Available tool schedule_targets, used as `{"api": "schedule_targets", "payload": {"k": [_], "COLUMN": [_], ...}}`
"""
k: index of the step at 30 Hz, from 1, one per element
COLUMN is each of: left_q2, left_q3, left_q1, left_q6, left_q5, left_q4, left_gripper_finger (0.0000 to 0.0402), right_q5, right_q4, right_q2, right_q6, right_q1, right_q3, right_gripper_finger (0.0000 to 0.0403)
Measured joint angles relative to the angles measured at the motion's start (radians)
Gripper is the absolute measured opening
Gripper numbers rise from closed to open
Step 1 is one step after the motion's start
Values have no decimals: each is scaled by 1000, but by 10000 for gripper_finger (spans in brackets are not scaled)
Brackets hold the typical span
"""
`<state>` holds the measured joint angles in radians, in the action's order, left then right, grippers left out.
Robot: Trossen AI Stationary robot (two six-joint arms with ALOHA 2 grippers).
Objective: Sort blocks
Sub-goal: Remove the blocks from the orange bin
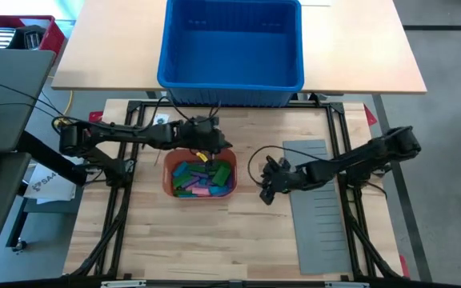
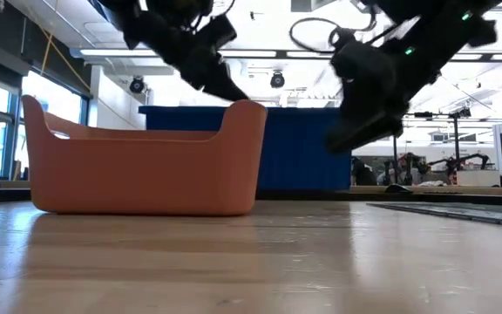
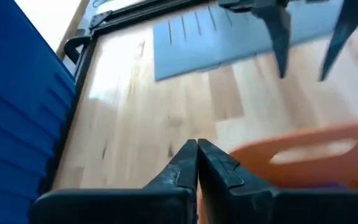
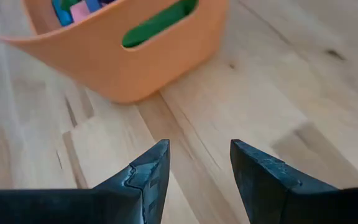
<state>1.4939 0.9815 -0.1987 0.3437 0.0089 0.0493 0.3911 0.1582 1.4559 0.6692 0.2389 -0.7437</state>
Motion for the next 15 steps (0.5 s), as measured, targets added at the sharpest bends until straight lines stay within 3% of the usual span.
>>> {"api": "schedule_targets", "payload": {"k": [3, 6, 9, 15], "left_q2": [-7, -6, -7, 45], "left_q3": [75, 168, 218, 223], "left_q1": [22, 47, 41, -66], "left_q6": [-109, -156, -207, -203], "left_q5": [-26, -162, -250, -137], "left_q4": [174, 451, 607, 698], "left_gripper_finger": [19, 60, 112, 189], "right_q5": [29, 59, 79, 74], "right_q4": [74, 83, 73, 70], "right_q2": [-64, -104, -121, -121], "right_q6": [11, 2, -19, -43], "right_q1": [19, 26, 26, 27], "right_q3": [0, 0, 0, 0], "right_gripper_finger": [165, 165, 165, 165]}}
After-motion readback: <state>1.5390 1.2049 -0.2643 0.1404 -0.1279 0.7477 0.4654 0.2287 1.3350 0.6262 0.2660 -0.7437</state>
